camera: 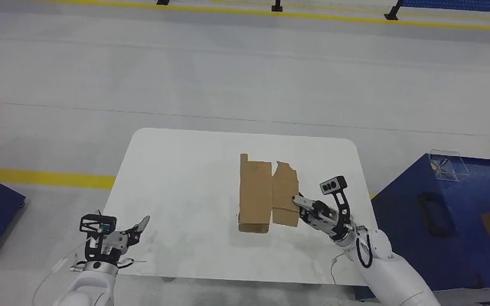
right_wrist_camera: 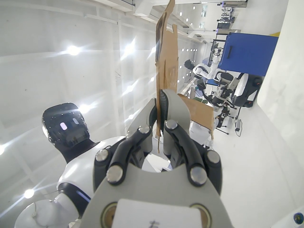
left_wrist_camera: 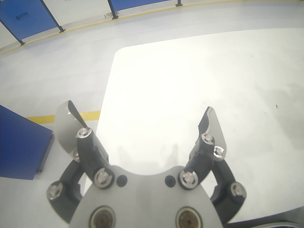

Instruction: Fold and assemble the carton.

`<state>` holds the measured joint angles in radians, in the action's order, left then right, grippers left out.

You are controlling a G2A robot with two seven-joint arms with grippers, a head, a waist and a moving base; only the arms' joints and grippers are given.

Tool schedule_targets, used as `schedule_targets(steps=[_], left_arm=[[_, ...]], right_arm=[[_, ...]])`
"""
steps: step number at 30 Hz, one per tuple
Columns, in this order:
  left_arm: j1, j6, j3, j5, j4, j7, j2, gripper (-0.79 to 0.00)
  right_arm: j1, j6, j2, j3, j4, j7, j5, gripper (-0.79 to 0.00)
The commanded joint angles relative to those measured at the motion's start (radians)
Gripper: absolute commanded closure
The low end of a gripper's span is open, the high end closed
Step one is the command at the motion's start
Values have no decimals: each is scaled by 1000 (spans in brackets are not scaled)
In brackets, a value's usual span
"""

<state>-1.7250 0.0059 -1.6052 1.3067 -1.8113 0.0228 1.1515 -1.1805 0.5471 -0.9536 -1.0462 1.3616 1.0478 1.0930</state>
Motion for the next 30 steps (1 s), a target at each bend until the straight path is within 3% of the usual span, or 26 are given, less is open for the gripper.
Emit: schedule_targets(steps=[1, 4, 7, 10, 12, 18, 26, 30], left_arm=[[10, -16, -2, -59, -29, 58, 2, -785], [19, -109, -28, -426, -131, 251, 7, -785], [25, -145, -86, -897, -211, 483, 8, -785], [64, -75, -129, -1347, -200, 693, 7, -785], [112, 0, -133, -1501, -168, 823, 2, -785], [227, 125, -53, -1725, -62, 1064, -5, -785], [272, 181, 29, -1729, -19, 1141, -13, -785], [269, 175, 50, -1733, -24, 1151, -17, -379]], right_arm=[[2, -81, -6, 12, 10, 4, 43, 0], [29, -45, -14, 19, -35, -14, -50, 0], [40, -92, -26, 42, -56, 9, -32, 0], [61, -106, -36, 65, -80, 34, -85, 0], [68, -104, -44, 85, -78, 58, -107, 0], [86, -81, -71, 137, -78, 98, -148, 0], [91, -21, -97, 173, -77, 139, -183, 0], [91, -7, -107, 176, -85, 137, -187, 0]])
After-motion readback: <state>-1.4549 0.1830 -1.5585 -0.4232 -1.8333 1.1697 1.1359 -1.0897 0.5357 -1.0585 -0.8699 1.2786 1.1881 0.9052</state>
